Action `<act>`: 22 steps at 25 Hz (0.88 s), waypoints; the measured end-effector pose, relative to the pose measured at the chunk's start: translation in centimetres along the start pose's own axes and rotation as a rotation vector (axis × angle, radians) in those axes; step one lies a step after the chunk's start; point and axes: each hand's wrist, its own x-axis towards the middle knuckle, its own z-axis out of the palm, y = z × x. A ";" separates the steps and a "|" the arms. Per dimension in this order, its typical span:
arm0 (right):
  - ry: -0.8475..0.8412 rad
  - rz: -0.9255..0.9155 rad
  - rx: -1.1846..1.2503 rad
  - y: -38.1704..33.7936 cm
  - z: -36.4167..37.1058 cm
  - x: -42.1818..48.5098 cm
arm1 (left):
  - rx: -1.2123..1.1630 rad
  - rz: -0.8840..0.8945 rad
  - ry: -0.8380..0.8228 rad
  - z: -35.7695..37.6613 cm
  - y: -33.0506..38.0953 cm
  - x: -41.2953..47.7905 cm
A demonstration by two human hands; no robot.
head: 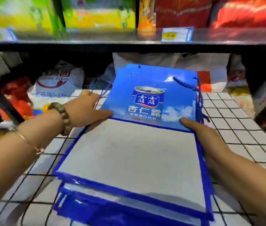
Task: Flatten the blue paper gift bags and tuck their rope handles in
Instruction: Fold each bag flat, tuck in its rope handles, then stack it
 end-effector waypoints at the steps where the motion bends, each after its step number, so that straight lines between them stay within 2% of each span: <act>1: 0.034 -0.024 0.053 0.5 0.4 -0.4 | 0.218 0.072 0.073 -1.3 1.0 -1.1; 3: 0.137 -0.069 0.154 1.5 1.6 -0.9 | 0.466 0.188 0.177 -2.1 3.2 -4.3; 5: 0.220 -0.104 0.239 2.4 3.0 -1.8 | 0.597 0.264 0.258 2.3 6.2 -8.6; 8: 0.228 -0.038 0.292 3.1 4.4 -3.4 | 0.469 0.168 0.061 11.5 7.4 -12.5; 9: 0.209 0.005 0.314 3.5 4.7 -3.6 | 0.423 0.200 0.032 13.0 6.7 -12.6; 10: 0.189 0.039 0.347 3.8 4.9 -3.8 | 0.448 0.246 0.101 14.1 6.1 -12.4; 12: 0.133 0.070 0.477 4.4 5.4 -4.2 | 0.452 0.349 0.290 13.5 4.8 -11.9; 15: 0.111 0.088 0.578 5.3 5.8 -5.1 | 0.425 0.489 0.425 12.1 3.7 -11.6; 17: 0.071 0.100 0.611 5.9 5.8 -5.8 | 0.472 0.573 0.455 11.3 2.1 -11.0; 19: 0.011 0.146 0.611 6.2 6.0 -6.7 | 0.538 0.739 0.471 10.1 0.2 -10.4; 22: -0.097 0.255 0.490 7.1 5.6 -7.5 | 0.565 0.904 0.504 8.1 -3.1 -8.7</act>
